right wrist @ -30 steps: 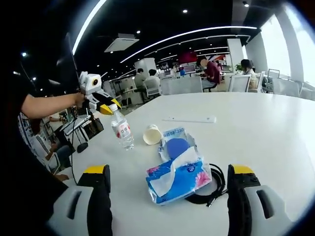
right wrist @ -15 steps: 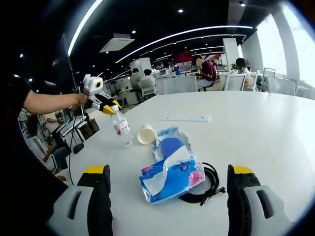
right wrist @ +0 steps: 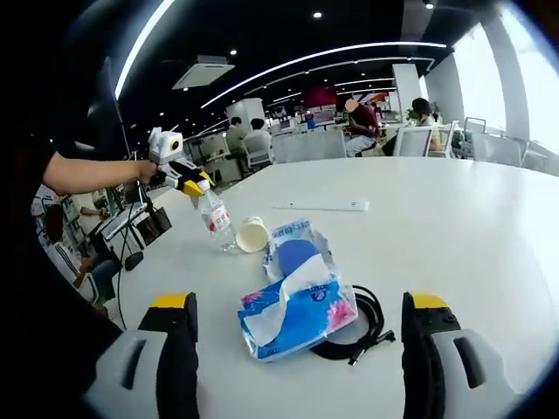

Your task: Arrange the tabletop items into an orderly group along one side of the table until the central work area is clear of visible clutter.

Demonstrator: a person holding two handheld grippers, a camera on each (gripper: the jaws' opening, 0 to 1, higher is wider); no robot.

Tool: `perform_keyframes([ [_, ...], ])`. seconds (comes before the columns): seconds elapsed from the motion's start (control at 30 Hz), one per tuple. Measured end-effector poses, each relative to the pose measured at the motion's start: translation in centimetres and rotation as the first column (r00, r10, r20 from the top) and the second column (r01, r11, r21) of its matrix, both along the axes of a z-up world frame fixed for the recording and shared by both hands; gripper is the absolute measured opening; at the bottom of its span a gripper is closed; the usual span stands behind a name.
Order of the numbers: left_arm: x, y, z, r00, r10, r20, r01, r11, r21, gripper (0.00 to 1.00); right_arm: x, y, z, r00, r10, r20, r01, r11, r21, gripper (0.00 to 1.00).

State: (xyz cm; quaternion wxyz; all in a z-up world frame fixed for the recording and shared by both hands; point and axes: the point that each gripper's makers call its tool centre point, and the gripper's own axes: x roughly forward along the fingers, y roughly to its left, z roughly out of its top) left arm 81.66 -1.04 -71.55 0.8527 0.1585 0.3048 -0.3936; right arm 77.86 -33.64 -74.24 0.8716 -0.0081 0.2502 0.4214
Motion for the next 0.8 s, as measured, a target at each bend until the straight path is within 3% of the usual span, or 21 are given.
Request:
perform_keyframes([
  [0.4,0.6,1.3,-0.5,1.000,-0.015,-0.015,0.015,1.000,0.000,0.19,-0.1,-0.7,-0.6,1.000,-0.013,-0.015,0.013,1.000,-0.015,0.93],
  [0.8,0.2,0.4,-0.2,0.999,-0.043,-0.028,0.041,0.998,-0.053,0.21,-0.2,-0.4,-1.0,1.000,-0.001,-0.023,0.000,1.000,-0.026,0.92],
])
